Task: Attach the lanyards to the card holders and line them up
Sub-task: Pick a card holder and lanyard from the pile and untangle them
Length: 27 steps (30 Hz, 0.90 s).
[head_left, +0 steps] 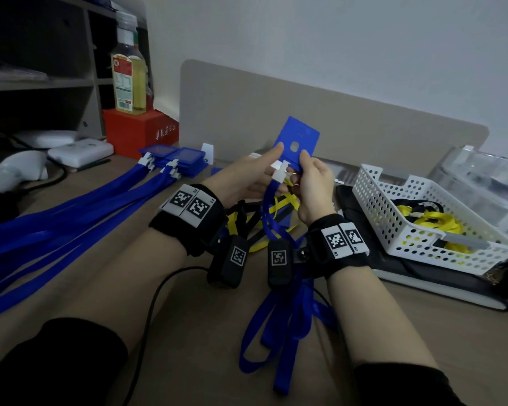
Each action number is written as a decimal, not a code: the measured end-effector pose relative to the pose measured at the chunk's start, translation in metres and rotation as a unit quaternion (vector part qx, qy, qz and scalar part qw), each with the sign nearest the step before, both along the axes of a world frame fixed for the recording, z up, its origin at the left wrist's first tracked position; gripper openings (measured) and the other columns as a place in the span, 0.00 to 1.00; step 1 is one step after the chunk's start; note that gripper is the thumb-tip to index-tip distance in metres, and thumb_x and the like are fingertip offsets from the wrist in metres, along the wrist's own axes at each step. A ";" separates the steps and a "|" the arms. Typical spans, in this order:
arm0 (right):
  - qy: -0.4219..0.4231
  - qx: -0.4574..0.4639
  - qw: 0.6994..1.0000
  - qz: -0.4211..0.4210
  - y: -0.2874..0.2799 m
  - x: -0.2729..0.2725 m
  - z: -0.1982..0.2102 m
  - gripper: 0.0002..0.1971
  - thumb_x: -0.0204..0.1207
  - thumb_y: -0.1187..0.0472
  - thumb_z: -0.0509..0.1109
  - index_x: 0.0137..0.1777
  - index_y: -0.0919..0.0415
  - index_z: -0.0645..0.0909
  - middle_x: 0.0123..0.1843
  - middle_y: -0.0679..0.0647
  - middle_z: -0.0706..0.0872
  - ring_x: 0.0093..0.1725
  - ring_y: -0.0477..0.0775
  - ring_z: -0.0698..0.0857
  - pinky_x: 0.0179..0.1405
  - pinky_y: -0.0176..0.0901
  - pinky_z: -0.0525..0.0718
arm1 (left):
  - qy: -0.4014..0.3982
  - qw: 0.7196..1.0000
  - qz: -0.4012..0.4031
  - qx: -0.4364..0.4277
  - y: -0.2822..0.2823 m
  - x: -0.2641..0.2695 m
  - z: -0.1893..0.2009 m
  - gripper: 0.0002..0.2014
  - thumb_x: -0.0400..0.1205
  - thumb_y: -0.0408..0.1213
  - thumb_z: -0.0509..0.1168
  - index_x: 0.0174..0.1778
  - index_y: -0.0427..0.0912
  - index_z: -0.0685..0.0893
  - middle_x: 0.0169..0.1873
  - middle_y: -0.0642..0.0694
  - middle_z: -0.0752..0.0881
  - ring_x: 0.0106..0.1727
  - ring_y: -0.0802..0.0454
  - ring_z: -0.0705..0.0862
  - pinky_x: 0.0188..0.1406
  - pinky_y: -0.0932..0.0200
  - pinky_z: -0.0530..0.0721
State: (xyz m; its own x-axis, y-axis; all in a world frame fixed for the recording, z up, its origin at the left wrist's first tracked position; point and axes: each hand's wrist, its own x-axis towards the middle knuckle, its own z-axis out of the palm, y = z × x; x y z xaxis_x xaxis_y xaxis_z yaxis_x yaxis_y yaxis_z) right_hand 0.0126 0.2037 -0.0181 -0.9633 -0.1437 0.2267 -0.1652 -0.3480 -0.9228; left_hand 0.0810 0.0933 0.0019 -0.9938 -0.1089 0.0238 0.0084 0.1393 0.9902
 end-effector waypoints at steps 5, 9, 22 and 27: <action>-0.020 0.008 0.999 -0.049 0.002 -0.014 0.002 0.12 0.85 0.59 0.61 0.40 0.61 0.75 0.33 0.54 0.84 0.19 0.39 0.76 0.16 0.30 0.68 | 0.001 0.999 -0.018 0.047 -0.002 0.004 0.005 0.15 0.89 0.41 0.55 0.50 0.36 0.82 0.23 0.50 0.69 0.23 0.56 0.66 0.21 0.65 0.74; -0.019 0.041 0.998 -0.049 -0.005 -0.020 0.015 0.12 0.85 0.58 0.62 0.39 0.60 0.75 0.30 0.52 0.85 0.17 0.41 0.72 0.16 0.33 0.65 | 0.004 0.999 -0.008 0.047 -0.010 0.010 0.010 0.15 0.89 0.41 0.54 0.45 0.40 0.83 0.20 0.54 0.67 0.18 0.60 0.61 0.17 0.68 0.64; -0.033 0.084 0.995 0.047 -0.099 -0.024 0.044 0.12 0.84 0.57 0.62 0.40 0.61 0.76 0.31 0.53 0.86 0.18 0.42 0.75 0.14 0.32 0.66 | -0.047 0.989 0.143 0.006 -0.093 0.077 0.019 0.16 0.88 0.45 0.55 0.41 0.44 0.82 0.20 0.54 0.69 0.15 0.60 0.57 0.13 0.70 0.53; -0.064 0.064 0.991 0.098 -0.156 -0.023 0.043 0.14 0.84 0.59 0.62 0.37 0.63 0.76 0.18 0.51 0.82 0.12 0.42 0.74 0.12 0.30 0.67 | -0.075 0.971 0.225 -0.030 -0.134 0.119 0.026 0.15 0.88 0.46 0.54 0.39 0.46 0.77 0.19 0.54 0.67 0.13 0.60 0.56 0.12 0.72 0.51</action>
State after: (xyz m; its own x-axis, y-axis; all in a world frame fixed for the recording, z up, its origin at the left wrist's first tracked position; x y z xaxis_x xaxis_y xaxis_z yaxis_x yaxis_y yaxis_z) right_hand -0.0103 0.0475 0.0248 -0.9339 -0.3501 0.0718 0.0158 -0.2412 -0.9703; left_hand 0.2003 -0.0409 0.0277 -0.8385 -0.5361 -0.0974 -0.2095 0.1522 0.9659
